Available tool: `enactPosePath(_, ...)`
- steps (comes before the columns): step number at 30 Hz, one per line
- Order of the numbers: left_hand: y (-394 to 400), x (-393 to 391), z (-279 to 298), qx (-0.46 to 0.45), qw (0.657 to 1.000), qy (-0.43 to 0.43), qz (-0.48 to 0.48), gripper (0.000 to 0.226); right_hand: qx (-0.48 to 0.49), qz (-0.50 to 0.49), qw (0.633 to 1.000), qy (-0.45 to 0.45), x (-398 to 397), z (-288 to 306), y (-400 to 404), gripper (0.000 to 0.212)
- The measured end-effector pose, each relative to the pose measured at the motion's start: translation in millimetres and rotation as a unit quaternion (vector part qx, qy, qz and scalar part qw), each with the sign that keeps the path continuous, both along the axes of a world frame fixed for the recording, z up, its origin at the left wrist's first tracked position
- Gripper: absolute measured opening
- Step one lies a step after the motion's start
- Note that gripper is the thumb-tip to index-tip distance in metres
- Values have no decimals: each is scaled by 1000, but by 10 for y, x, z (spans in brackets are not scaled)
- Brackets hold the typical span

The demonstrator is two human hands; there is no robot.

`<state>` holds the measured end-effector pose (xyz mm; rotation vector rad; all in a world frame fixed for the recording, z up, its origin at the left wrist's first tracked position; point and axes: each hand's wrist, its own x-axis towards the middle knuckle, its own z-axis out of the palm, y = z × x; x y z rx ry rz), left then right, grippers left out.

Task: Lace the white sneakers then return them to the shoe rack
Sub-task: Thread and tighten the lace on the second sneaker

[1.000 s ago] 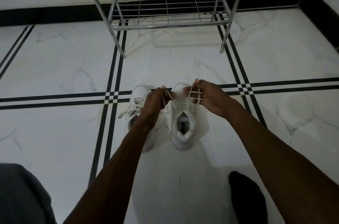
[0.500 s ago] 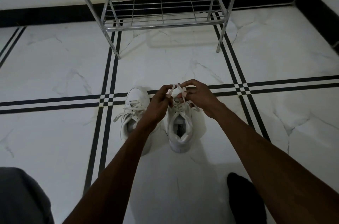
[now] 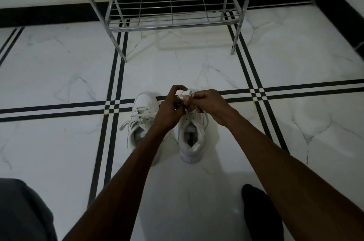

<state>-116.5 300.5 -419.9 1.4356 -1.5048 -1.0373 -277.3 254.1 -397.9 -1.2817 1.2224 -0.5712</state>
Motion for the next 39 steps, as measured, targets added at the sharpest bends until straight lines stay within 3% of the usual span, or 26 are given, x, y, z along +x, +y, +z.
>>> enactPosePath(4,13,2,12,43,996,74,13,59,13,-60,998,-18,35,-65,-12,24)
enactPosePath(7,29,86,-29,86,989,105,58,65,5,3,999,-32,-51,-67,-13,22)
enactPosePath(11,52,65,-9,123,982,109,88,60,-99,122,982,103,-159,-28,-69,15)
enactPosePath(15,81,6,39,134,980,120,90,44,-256,71,947,182,-108,-93,-46,11)
enactPosePath(19,66,33,34,154,978,134,42,64,-291,2,939,181,-23,-212,9,9)
enactPosePath(21,18,47,18,152,984,91,22,67,-266,-29,951,156,25,-210,8,9)
enactPosePath(23,-10,26,22,126,992,17,10,53,-223,-48,965,126,37,-185,-4,10)
enactPosePath(26,-1,-16,10,61,992,-99,56,28,-138,-49,985,89,-62,-190,-44,19)
enactPosePath(29,39,63,-61,52,974,-191,113,19,-61,-68,991,97,-289,-221,-37,26)
enactPosePath(35,313,220,-24,53,923,-364,113,22,156,-168,968,101,-779,-366,81,38)
enactPosePath(39,451,178,-21,24,899,-414,142,19,197,-216,950,108,-777,-425,108,41)
